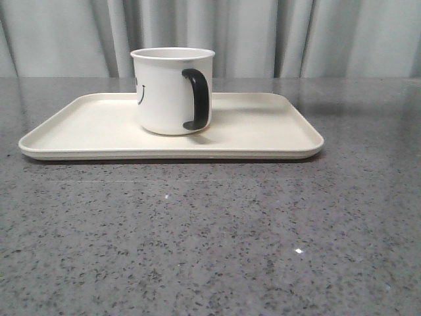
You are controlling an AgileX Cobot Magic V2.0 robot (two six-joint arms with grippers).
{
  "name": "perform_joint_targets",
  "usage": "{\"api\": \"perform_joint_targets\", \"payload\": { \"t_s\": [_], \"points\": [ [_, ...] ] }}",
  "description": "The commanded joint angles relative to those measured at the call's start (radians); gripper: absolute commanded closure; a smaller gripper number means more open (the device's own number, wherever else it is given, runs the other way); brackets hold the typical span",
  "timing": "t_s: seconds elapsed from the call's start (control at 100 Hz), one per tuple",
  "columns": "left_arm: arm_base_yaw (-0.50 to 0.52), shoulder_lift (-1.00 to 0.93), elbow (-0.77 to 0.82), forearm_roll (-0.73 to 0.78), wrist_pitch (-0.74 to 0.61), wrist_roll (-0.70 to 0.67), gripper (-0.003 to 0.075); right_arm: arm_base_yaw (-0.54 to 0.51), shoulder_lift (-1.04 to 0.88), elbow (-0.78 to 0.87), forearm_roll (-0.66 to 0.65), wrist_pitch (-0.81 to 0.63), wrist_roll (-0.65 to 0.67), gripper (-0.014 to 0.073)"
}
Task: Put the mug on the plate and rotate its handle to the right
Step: 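Move the right gripper over the mug and lower it onto the rim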
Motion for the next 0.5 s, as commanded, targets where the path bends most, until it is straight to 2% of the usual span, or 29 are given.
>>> {"api": "perform_joint_targets", "payload": {
  "t_s": [0.0, 0.19, 0.49],
  "points": [
    [0.002, -0.016, -0.026, -0.012, -0.055, -0.008, 0.074, -0.001, -0.041, -0.031, 0.023, -0.015, 0.024, 0.018],
    [0.002, -0.016, -0.026, -0.012, -0.055, -0.008, 0.074, -0.001, -0.024, -0.031, -0.033, 0.023, 0.077, 0.018],
    [0.002, -0.016, -0.026, -0.012, -0.055, -0.008, 0.074, -0.001, -0.012, -0.031, -0.037, 0.085, 0.109, 0.018]
  ]
}}
